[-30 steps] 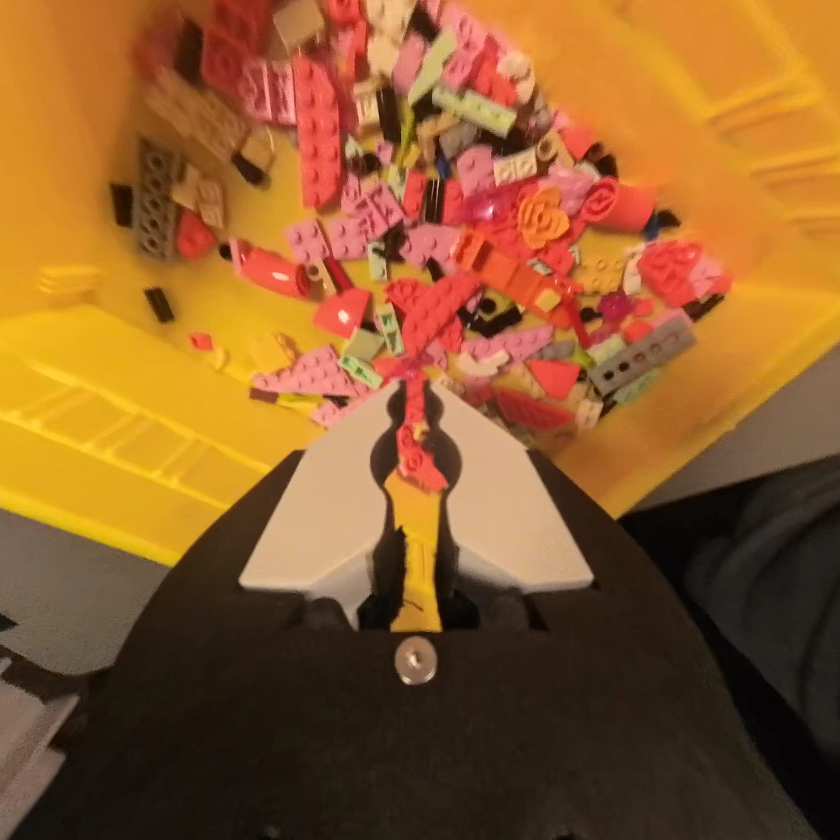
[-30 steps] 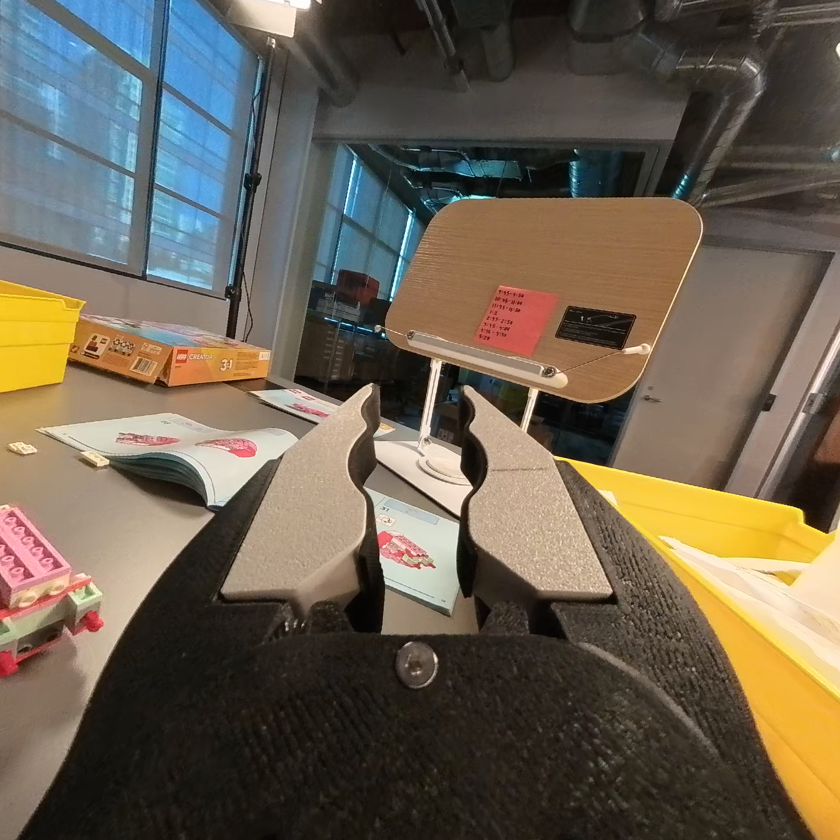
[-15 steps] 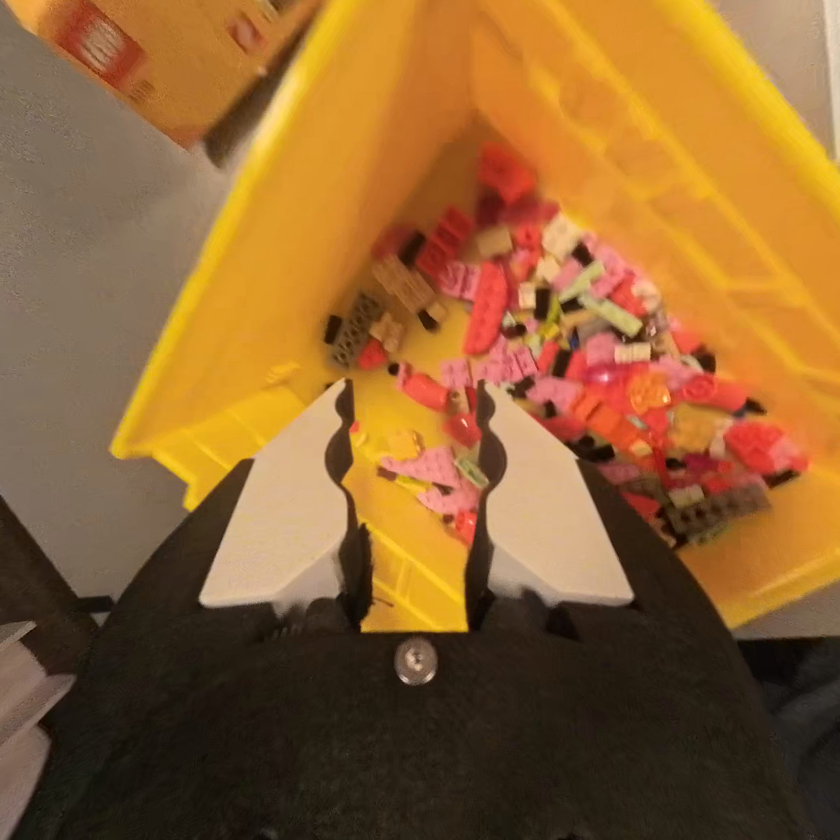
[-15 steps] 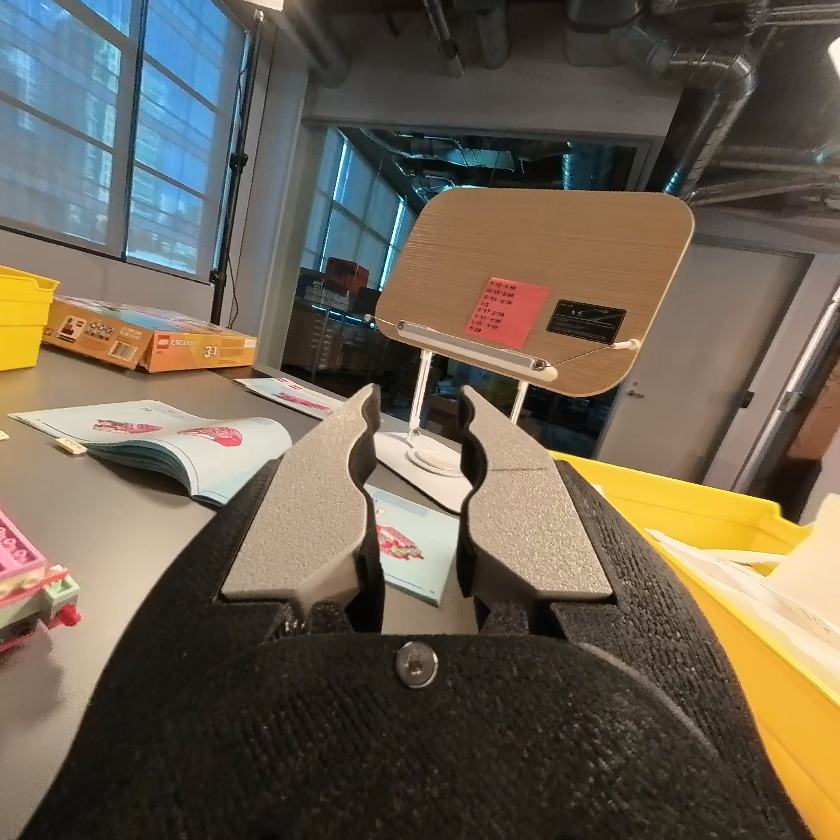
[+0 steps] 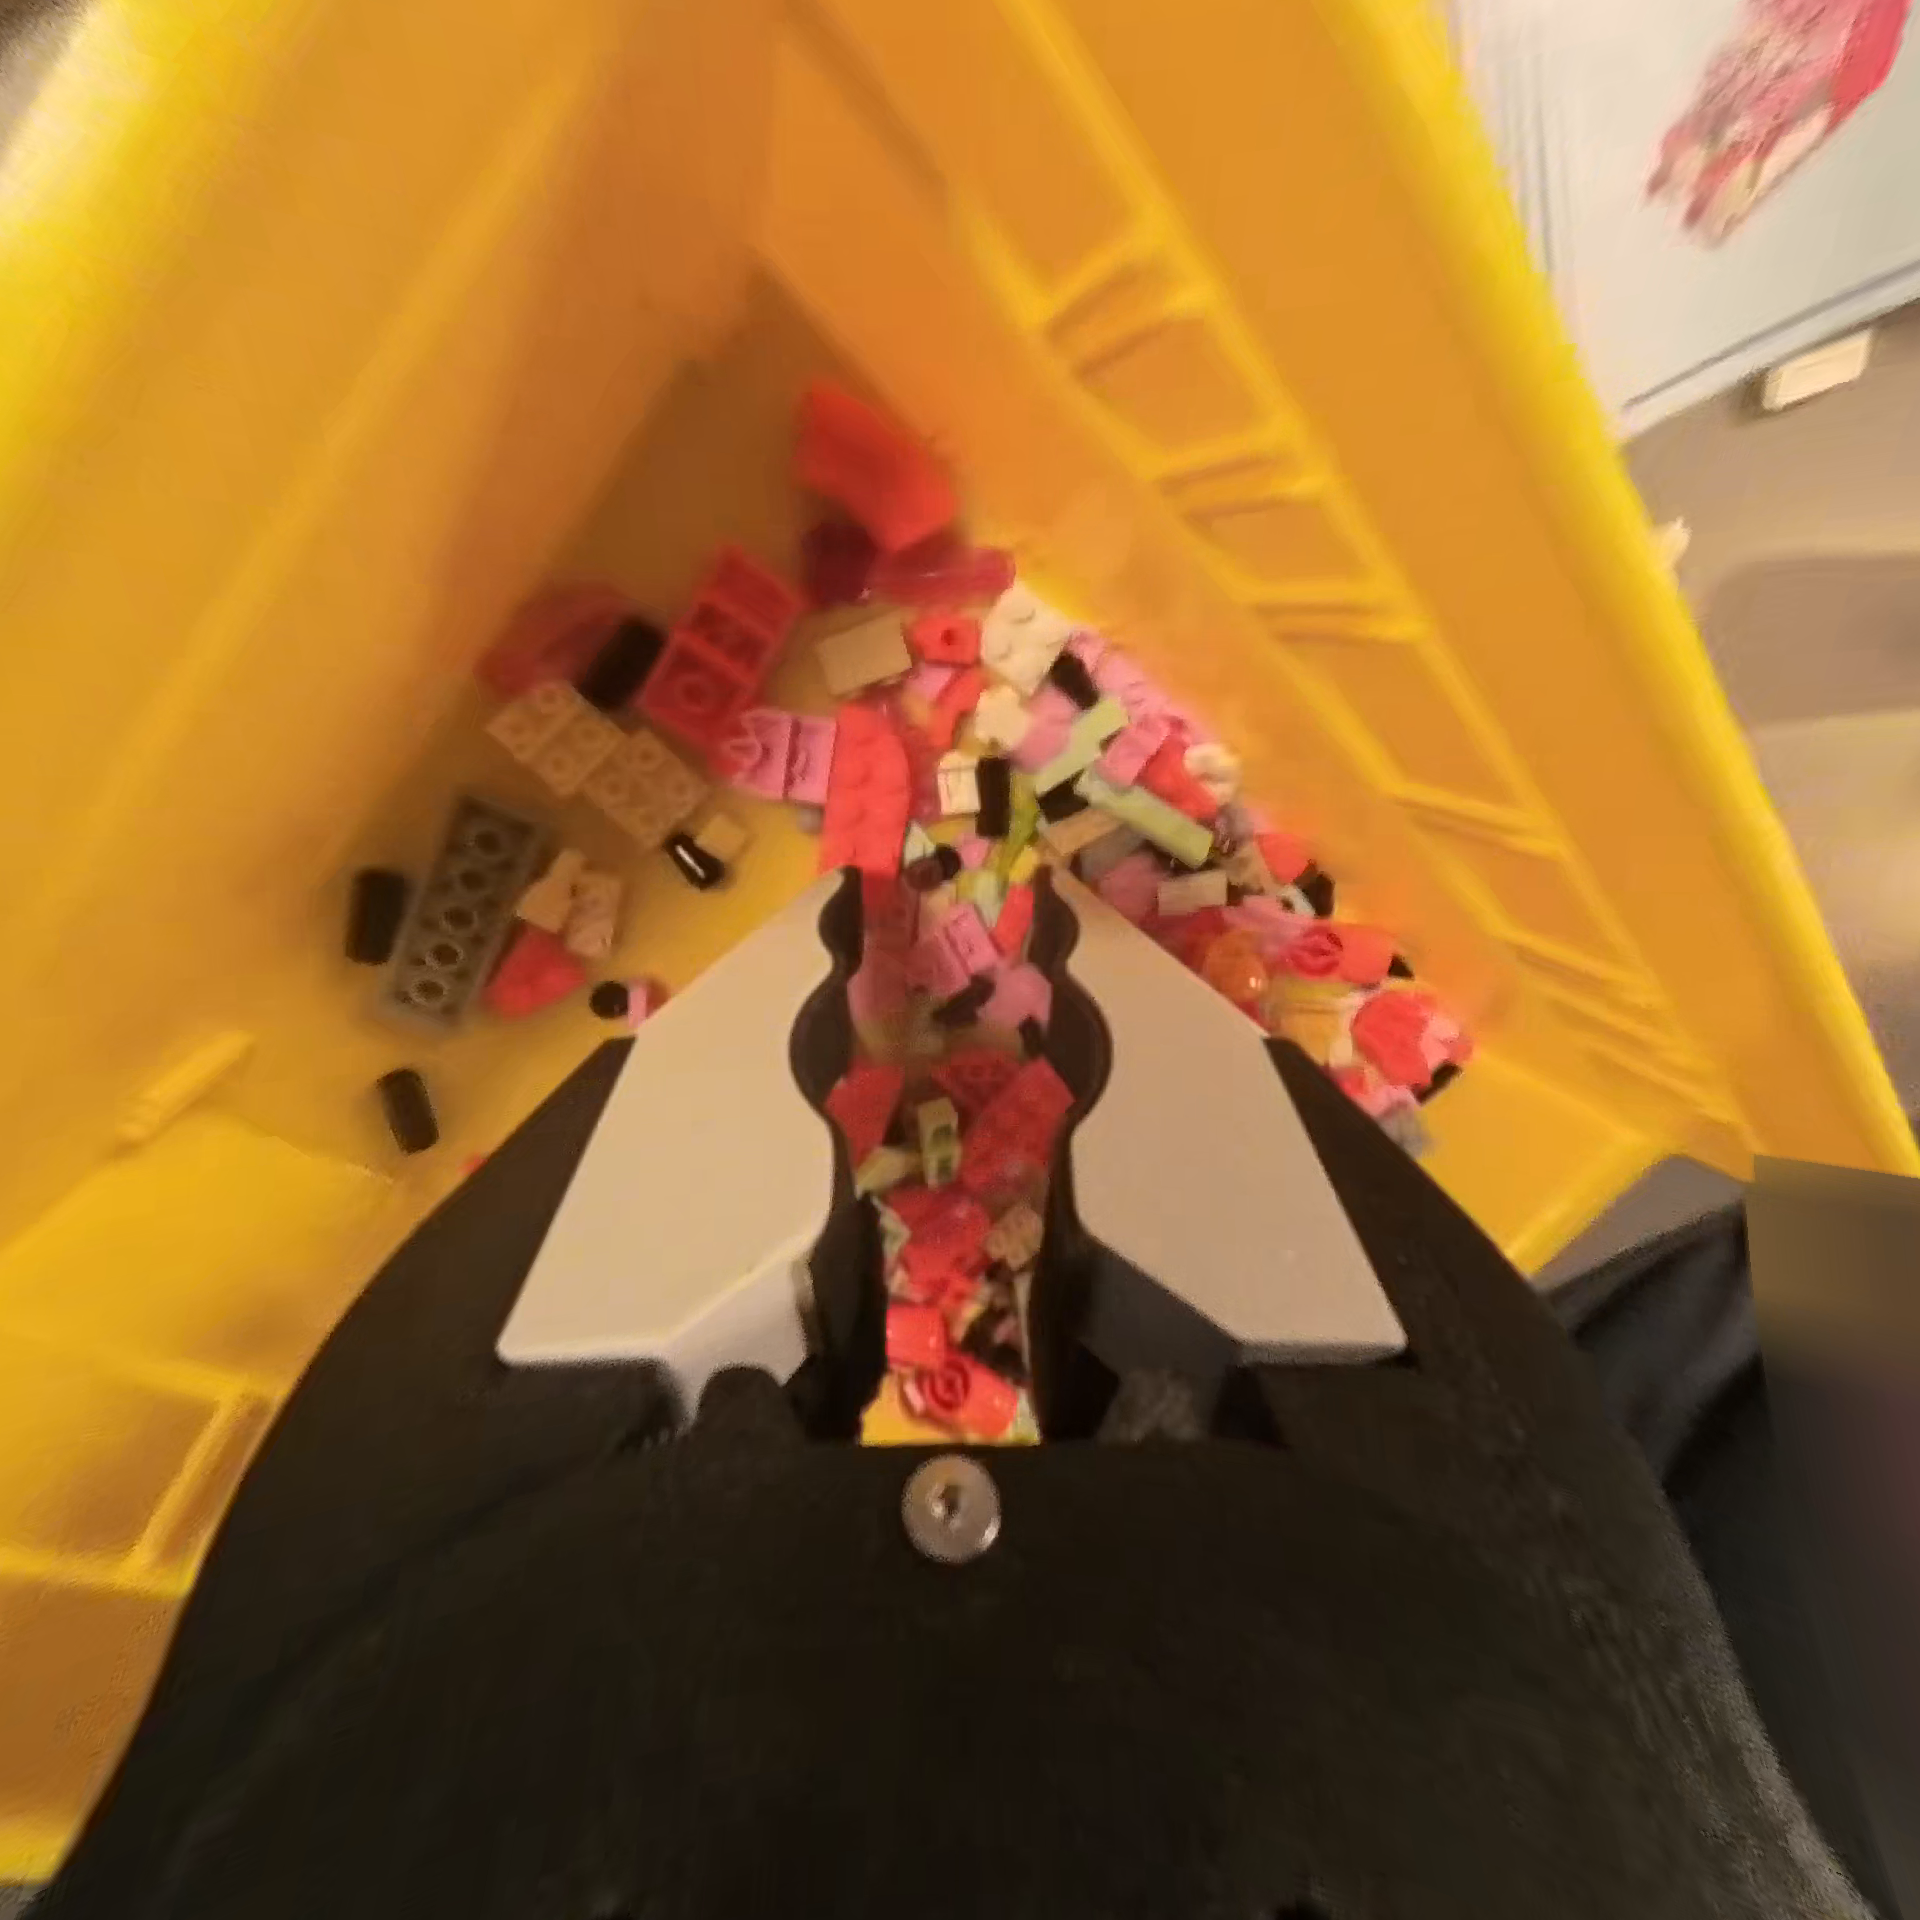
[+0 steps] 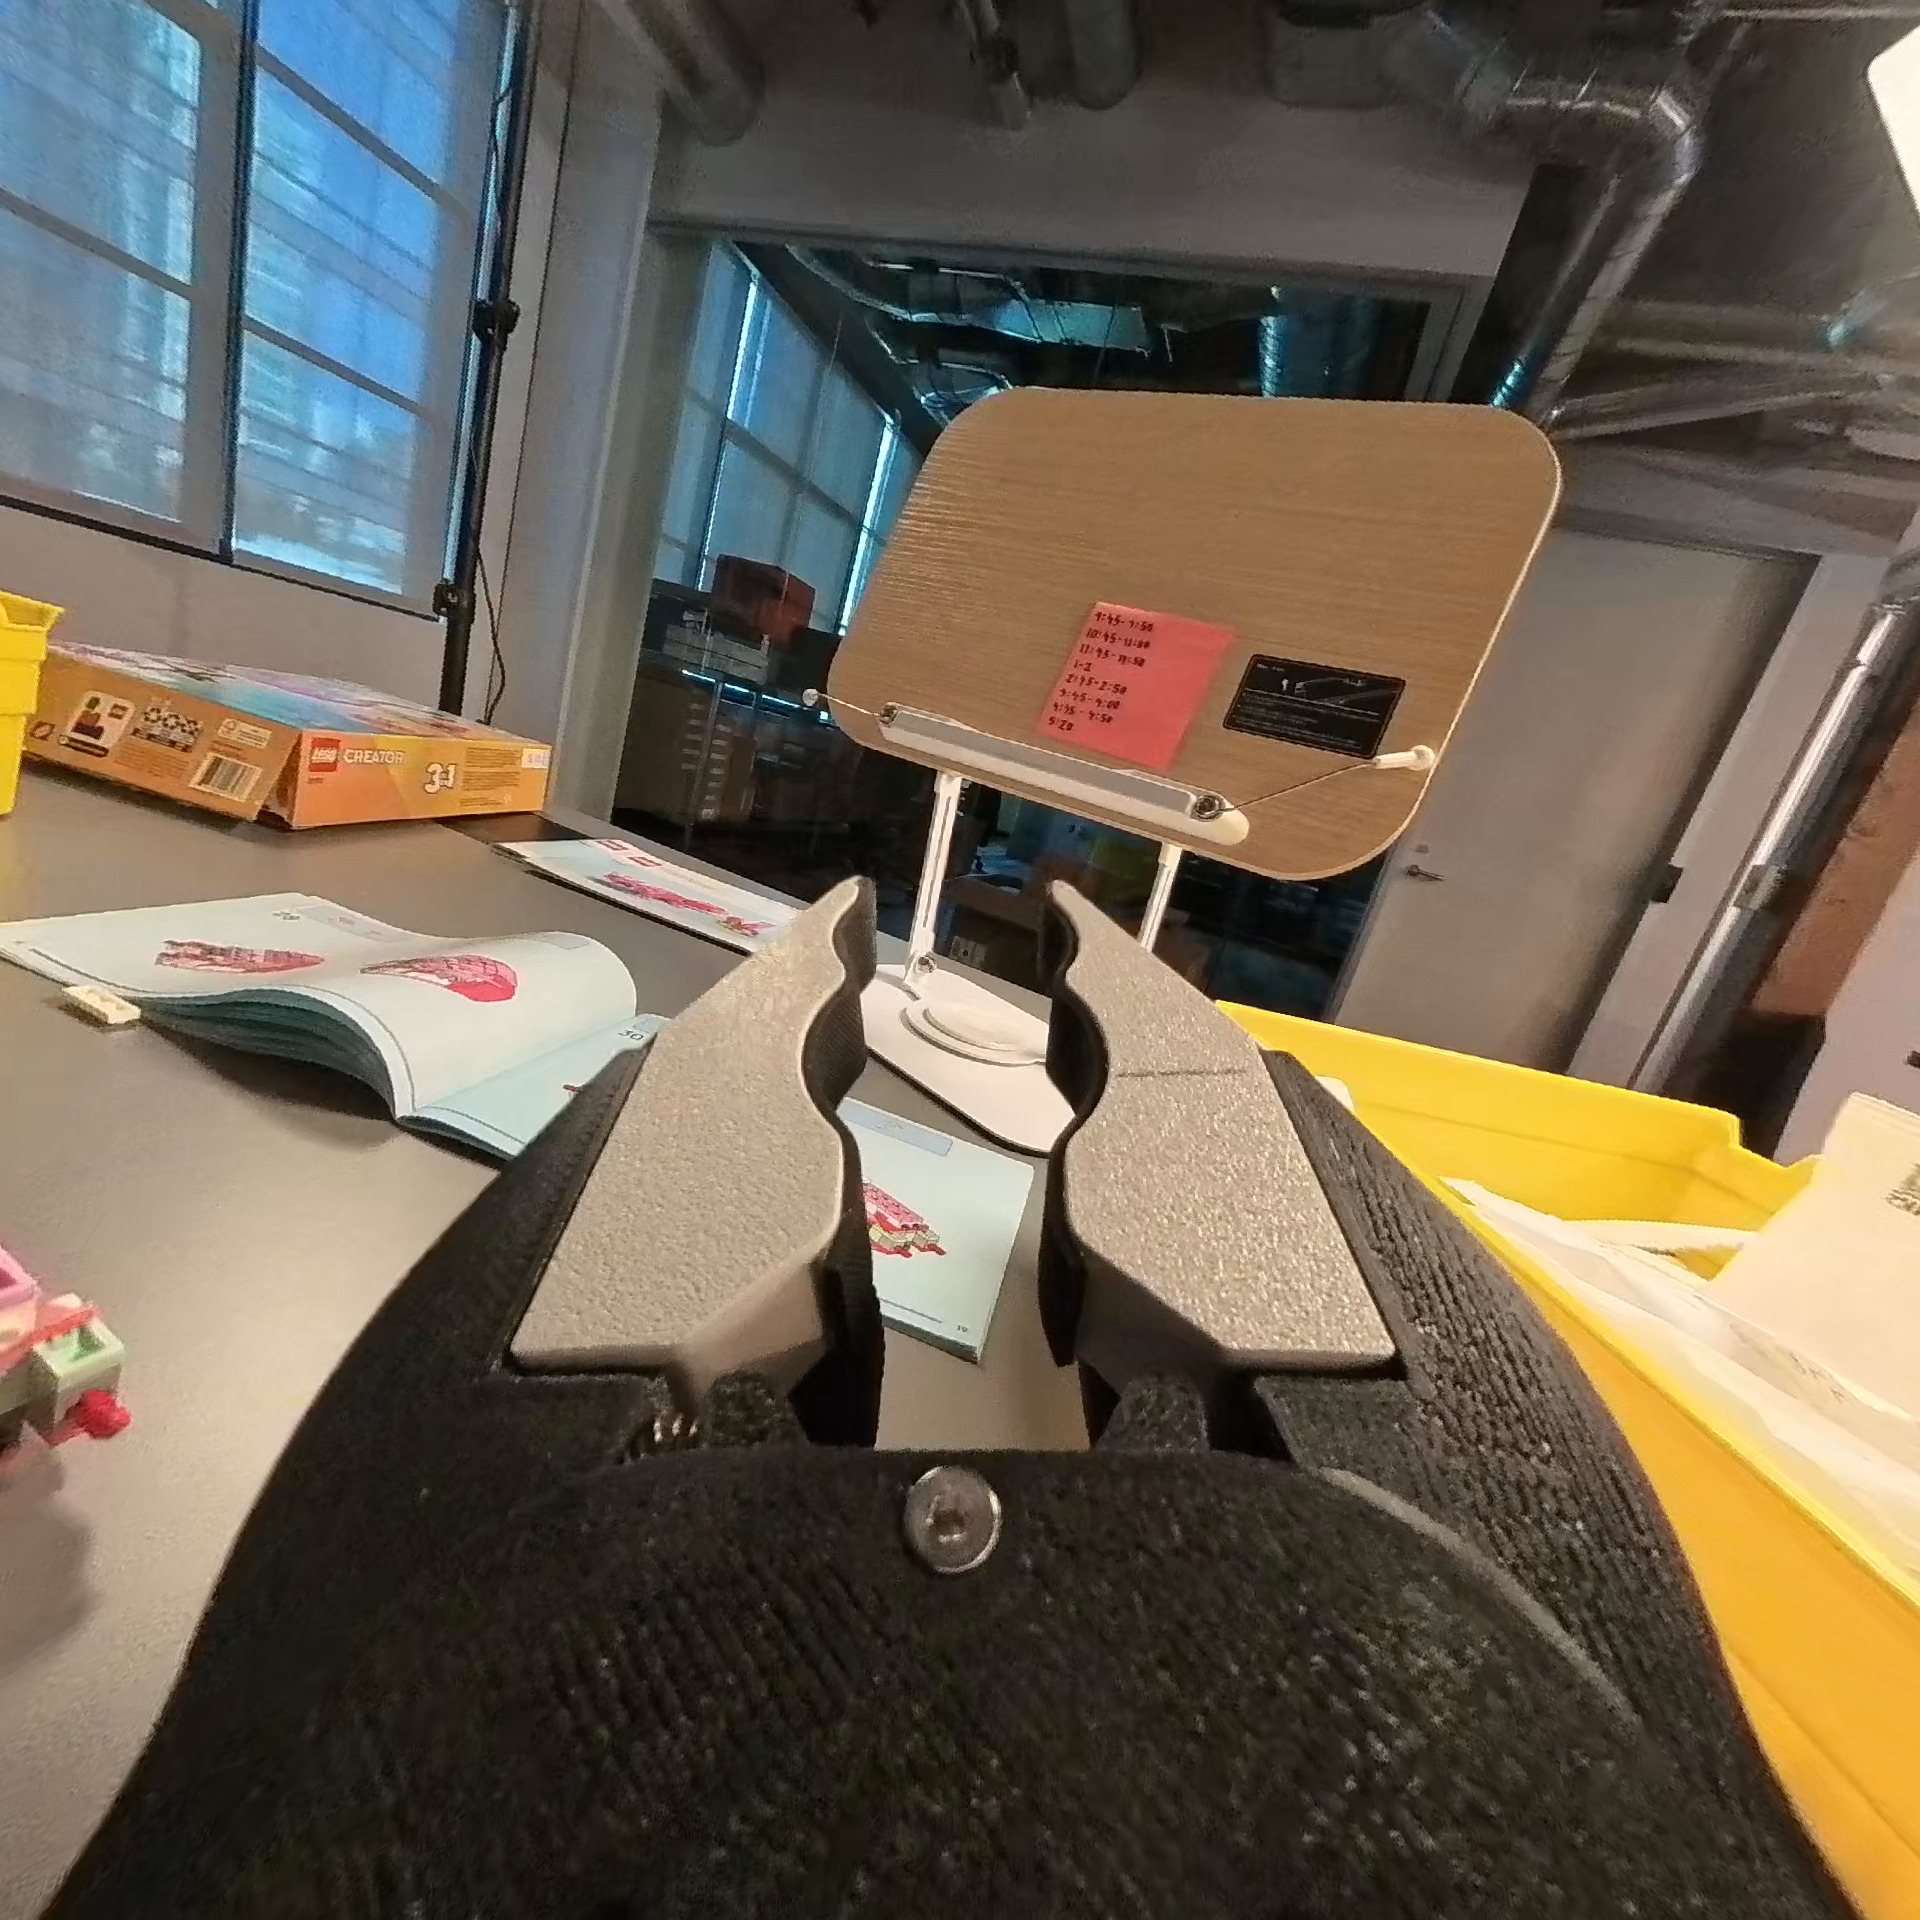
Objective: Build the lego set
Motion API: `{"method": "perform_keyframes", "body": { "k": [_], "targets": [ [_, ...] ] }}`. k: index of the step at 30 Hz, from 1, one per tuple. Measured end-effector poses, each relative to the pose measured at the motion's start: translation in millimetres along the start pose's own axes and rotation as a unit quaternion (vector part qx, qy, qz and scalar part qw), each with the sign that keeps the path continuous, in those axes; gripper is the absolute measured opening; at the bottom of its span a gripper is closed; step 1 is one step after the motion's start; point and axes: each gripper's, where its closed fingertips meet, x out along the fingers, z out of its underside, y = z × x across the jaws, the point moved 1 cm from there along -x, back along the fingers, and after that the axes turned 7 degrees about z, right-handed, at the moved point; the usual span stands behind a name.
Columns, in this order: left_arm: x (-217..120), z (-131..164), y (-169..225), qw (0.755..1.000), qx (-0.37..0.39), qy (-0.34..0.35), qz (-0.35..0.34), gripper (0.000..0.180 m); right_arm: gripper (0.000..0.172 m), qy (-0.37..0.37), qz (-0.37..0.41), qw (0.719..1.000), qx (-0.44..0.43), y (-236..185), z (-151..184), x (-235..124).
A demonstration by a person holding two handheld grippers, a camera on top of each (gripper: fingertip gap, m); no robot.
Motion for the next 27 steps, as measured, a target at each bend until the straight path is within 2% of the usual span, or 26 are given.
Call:
{"method": "perform_keyframes", "body": {
  "k": [3,5,9,20,27],
  "targets": [
    [-5,-19,-7,0.997,0.036,0.055,-0.048,0.047,0.028,-0.002,-0.003,1.000,-0.005,-2,1,0],
    [-8,-24,-14,0.995,0.041,0.060,-0.074,0.048,0.028,-0.003,-0.003,1.000,-0.007,-2,1,0],
    [2,-22,-8,0.999,0.023,0.036,-0.029,0.048,0.027,-0.004,0.000,1.000,-0.010,-2,1,0],
    [12,-21,-8,0.998,0.032,0.042,-0.022,0.037,0.026,-0.007,-0.003,1.000,-0.020,-4,3,1],
    [4,-24,-24,0.993,0.067,0.057,-0.077,0.040,0.027,-0.002,0.011,1.000,-0.018,1,1,0]
  ]
}}
